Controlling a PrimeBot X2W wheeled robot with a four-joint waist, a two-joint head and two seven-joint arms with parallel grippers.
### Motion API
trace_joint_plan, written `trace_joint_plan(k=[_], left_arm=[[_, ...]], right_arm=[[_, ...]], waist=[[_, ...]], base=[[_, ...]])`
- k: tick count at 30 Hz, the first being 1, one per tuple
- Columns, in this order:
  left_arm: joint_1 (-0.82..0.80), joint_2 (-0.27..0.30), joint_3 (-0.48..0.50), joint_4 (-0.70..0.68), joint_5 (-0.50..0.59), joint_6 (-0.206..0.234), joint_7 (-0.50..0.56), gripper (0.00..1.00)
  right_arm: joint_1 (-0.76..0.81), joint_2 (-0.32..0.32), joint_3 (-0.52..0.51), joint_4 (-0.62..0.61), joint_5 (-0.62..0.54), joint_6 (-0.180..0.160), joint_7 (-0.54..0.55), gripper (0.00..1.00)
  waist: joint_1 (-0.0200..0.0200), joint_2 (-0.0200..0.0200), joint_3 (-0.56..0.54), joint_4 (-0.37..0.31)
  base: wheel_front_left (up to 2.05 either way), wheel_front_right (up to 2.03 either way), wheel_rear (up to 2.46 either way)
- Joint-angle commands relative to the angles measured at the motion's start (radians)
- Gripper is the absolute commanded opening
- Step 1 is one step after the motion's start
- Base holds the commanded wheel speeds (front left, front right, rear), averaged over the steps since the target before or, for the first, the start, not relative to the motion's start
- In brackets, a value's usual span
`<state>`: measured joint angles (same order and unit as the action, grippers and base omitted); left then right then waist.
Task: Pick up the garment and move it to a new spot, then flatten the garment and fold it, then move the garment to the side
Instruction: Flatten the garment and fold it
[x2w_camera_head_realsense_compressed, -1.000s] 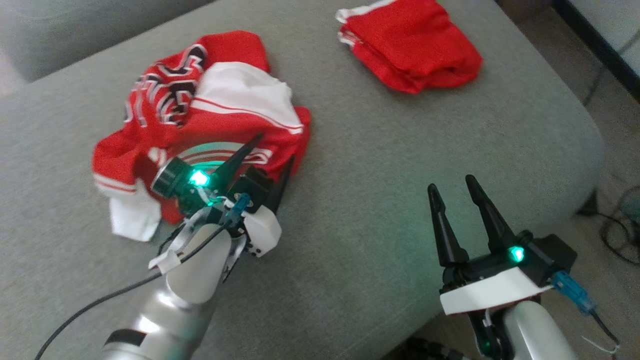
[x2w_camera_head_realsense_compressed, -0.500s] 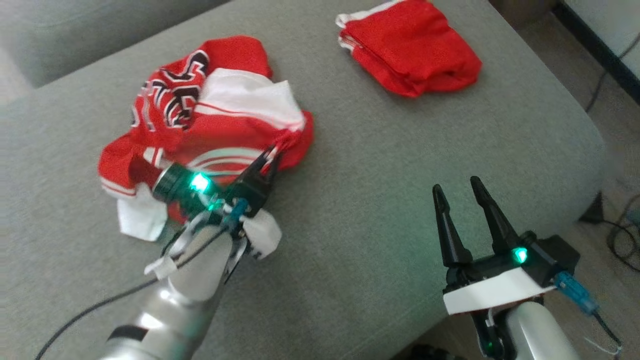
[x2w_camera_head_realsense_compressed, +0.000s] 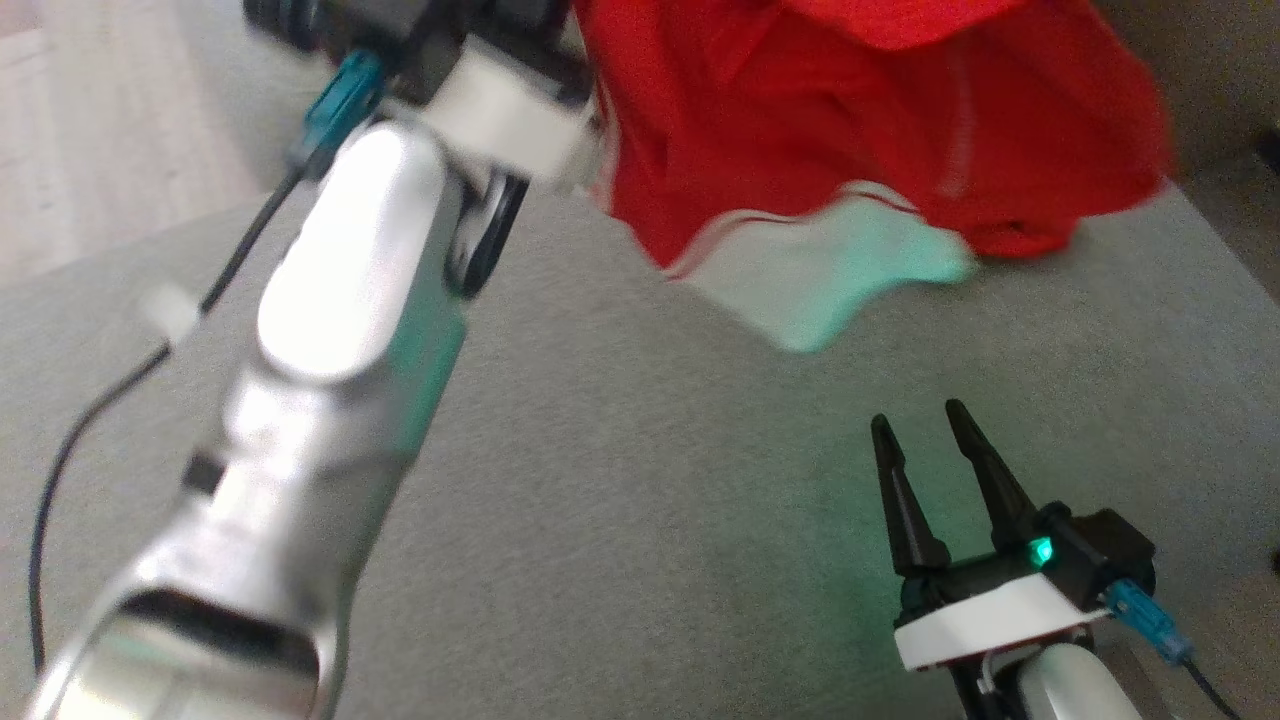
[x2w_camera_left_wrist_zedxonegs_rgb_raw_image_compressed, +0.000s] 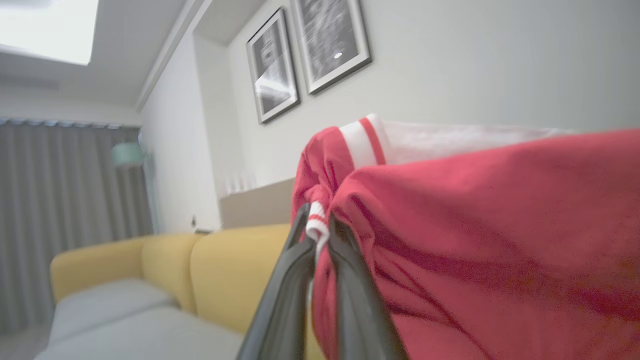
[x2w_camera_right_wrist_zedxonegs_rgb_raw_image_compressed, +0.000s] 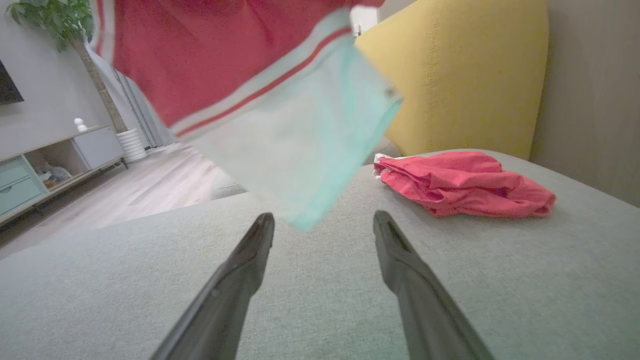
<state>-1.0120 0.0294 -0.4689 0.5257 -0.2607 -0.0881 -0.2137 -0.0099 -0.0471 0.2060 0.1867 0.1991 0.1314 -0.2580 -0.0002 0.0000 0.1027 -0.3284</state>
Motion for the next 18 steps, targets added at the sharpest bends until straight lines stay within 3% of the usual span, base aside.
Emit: trace_joint_plan(k=[1,9,10,11,12,13,18], left_arm=[[0.067,0.044,0.043,-0.021,-0.027,0.004,0.016,0.0],[0.514,0.112,0.075,0.009,-0.121,0.019,-0.011,0.0],[0.592,0.117,0.078,0.025,-0.126,0.024,-0.028,0.08],[0.624,0.116,0.079,0.03,-0.13,0.024,-0.033,0.28],[0.65,0.113,0.081,0.032,-0.136,0.023,-0.037,0.93],[0.672,0.11,0.083,0.031,-0.141,0.021,-0.04,1.0],[0.719,0.14,0.104,-0.037,-0.112,0.052,-0.046,1.0]], right_arm=[[-0.011,-0.003,0.016,-0.03,-0.008,-0.001,-0.004,1.0],[-0.021,-0.003,0.003,-0.019,-0.027,-0.001,-0.004,1.0],[-0.029,-0.003,-0.001,-0.017,-0.034,-0.001,-0.004,1.0],[-0.033,-0.003,-0.004,-0.015,-0.037,-0.001,-0.004,1.0],[-0.036,-0.003,-0.008,-0.015,-0.04,-0.001,-0.004,1.0],[-0.038,-0.003,-0.011,-0.015,-0.041,-0.001,-0.004,1.0],[-0.046,-0.003,-0.016,-0.015,-0.048,-0.001,-0.004,1.0]], waist=[[0.0002,0.0,-0.024,0.058],[0.0002,0.0,0.023,0.163],[0.0002,0.0,0.036,0.181],[0.0002,0.0,0.041,0.189],[0.0002,0.0,0.046,0.198],[0.0002,0.0,0.049,0.205],[0.0002,0.0,0.062,0.231]], base=[[0.0,0.0,0.0],[0.0,0.0,0.0],[0.0,0.0,0.0],[0.0,0.0,0.0],[0.0,0.0,0.0],[0.0,0.0,0.0],[0.0,0.0,0.0]])
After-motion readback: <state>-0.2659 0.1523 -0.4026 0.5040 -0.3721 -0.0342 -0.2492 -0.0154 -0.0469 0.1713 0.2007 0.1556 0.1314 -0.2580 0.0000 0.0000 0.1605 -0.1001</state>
